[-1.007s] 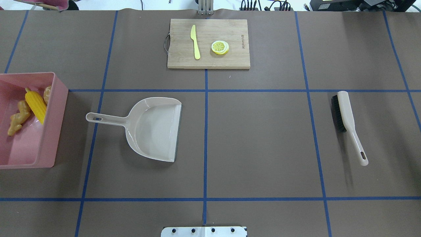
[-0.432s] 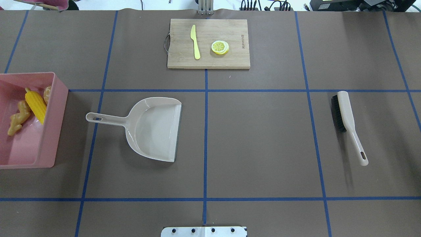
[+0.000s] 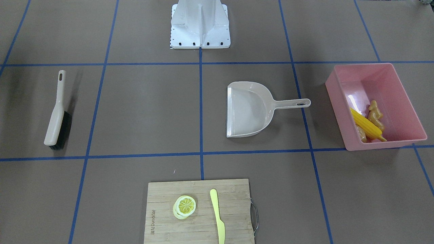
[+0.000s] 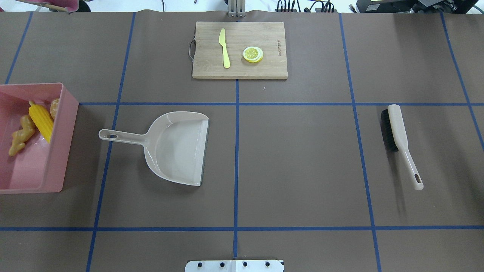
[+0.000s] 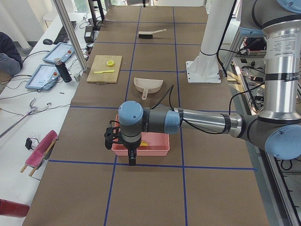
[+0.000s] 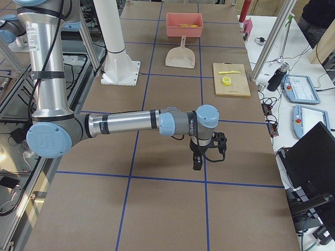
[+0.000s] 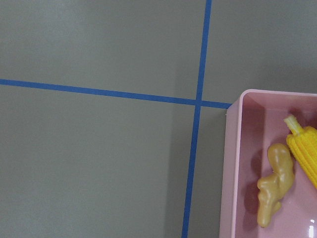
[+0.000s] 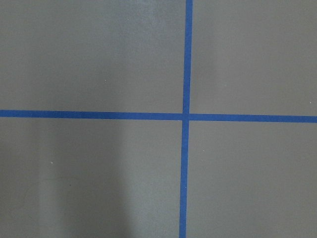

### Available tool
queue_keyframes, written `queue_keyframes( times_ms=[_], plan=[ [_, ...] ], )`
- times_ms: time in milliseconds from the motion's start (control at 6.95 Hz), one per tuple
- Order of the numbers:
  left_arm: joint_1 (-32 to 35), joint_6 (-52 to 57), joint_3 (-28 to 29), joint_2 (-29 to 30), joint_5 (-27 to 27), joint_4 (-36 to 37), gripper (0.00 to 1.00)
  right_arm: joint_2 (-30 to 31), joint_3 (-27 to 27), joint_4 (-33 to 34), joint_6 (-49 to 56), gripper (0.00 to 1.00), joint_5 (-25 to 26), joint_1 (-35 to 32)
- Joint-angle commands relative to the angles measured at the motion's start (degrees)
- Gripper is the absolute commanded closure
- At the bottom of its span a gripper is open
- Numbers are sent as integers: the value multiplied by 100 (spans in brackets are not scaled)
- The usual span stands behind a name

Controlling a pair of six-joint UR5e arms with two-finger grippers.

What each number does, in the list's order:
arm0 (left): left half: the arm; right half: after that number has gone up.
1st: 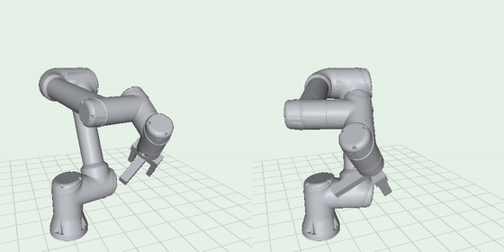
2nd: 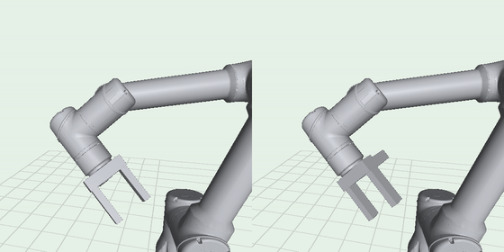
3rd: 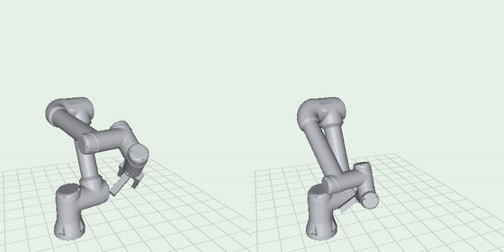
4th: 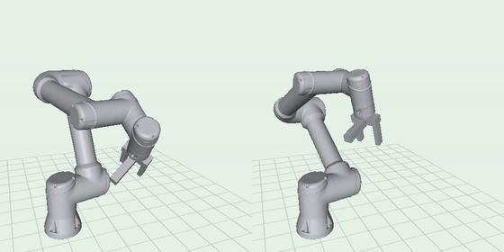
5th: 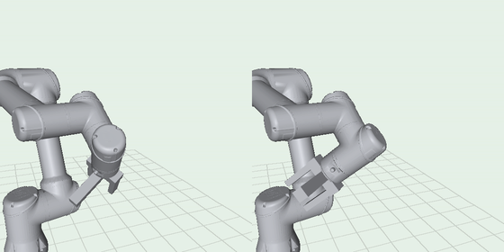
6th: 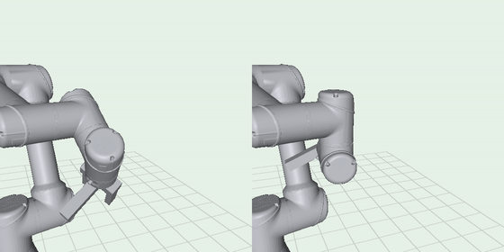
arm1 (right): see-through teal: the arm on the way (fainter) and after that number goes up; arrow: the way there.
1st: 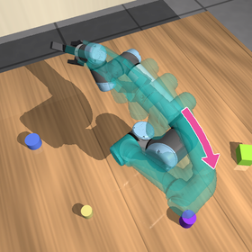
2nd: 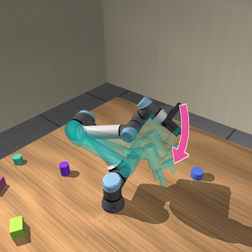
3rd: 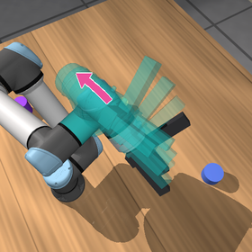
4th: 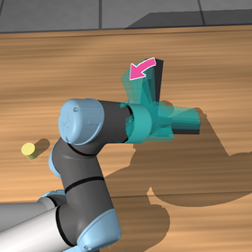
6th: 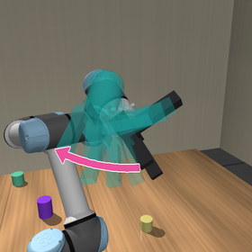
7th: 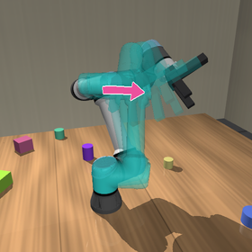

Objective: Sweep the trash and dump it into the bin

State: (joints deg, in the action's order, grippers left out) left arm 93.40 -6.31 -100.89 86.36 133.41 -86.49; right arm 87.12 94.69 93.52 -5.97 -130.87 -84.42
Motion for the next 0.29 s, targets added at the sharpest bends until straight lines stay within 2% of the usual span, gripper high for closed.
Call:
queue_keyframes(
  times_ms=[0, 144],
  plan=[
    [3, -11, -54, 47, 0, 0, 1, -2, -29, 0, -10, 0, 0, -4],
    [3, -11, -62, 100, 0, 0, 1, 7, -29, 0, -10, 0, 0, -4]
  ],
)
